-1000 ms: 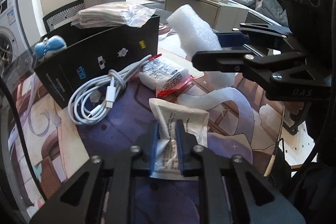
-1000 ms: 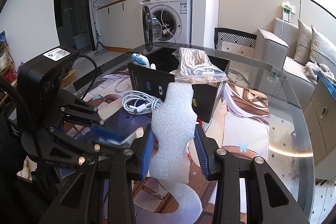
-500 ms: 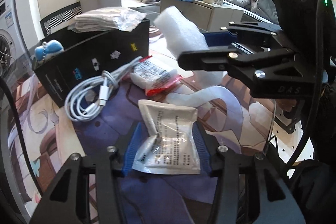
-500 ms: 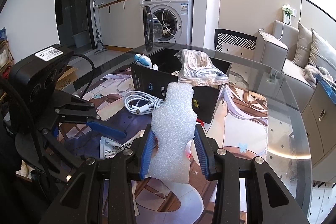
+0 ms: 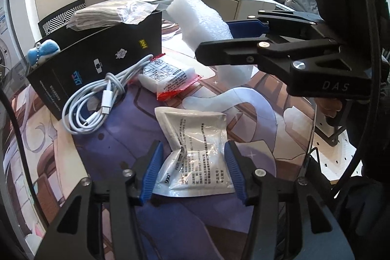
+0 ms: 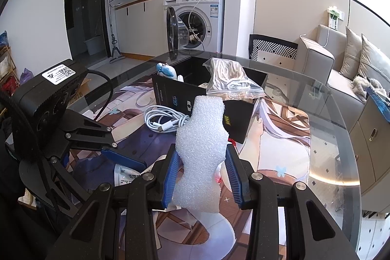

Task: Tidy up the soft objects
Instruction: 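Grasp the white sachet with the left gripper while the right gripper holds the foam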

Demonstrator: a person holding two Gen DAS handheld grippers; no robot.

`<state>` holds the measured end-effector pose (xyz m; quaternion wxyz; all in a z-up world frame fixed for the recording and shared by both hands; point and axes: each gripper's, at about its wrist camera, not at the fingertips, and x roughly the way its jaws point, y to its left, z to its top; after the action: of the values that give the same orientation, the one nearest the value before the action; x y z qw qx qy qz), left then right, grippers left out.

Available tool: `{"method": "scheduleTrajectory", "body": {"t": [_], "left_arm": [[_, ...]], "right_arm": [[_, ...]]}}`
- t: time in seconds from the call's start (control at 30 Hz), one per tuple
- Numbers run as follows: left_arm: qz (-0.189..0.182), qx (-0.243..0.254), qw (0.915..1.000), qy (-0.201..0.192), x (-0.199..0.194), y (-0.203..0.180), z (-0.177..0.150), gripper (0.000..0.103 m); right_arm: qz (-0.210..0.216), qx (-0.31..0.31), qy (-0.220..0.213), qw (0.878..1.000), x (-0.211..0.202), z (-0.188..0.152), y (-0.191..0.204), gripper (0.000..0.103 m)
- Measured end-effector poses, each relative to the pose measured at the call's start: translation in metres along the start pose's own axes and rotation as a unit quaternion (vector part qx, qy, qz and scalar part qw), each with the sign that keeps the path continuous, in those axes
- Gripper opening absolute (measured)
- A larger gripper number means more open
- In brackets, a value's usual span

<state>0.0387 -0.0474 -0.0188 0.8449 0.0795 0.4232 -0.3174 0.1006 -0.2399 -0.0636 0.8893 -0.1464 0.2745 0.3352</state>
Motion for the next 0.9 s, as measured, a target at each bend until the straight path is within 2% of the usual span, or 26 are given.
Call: {"method": "scheduleTrajectory", "body": {"t": [0.4, 0.57, 0.73, 0.77, 0.87, 0.9], "left_arm": [[0.009, 0.009, 0.9999, 0.011, 0.003, -0.013, 0.004, 0.055], [-0.002, -0.005, 0.9999, 0.013, 0.003, -0.008, 0.005, 0.055], [0.005, 0.0, 0.9998, 0.021, 0.006, -0.009, 0.007, 0.059], [0.006, 0.0, 0.9998, 0.022, 0.007, -0.01, 0.008, 0.063], [0.016, -0.005, 0.9995, 0.028, 0.011, -0.014, 0.009, 0.087], [0.022, -0.004, 0.9994, 0.028, 0.013, -0.017, 0.008, 0.087]], "right_arm": [[0.0, 0.0, 0.0, 1.0, -0.001, 0.0, 0.0, 0.038], [-0.001, 0.0, -0.001, 1.0, -0.002, 0.0, 0.0, 0.038], [-0.001, 0.0, -0.001, 1.0, -0.002, -0.001, 0.0, 0.038], [-0.001, 0.0, -0.002, 1.0, -0.002, -0.001, 0.0, 0.038], [-0.001, 0.0, -0.001, 1.0, -0.002, -0.001, 0.0, 0.038], [-0.002, 0.0, -0.001, 1.0, -0.002, -0.001, 0.0, 0.038]]}}
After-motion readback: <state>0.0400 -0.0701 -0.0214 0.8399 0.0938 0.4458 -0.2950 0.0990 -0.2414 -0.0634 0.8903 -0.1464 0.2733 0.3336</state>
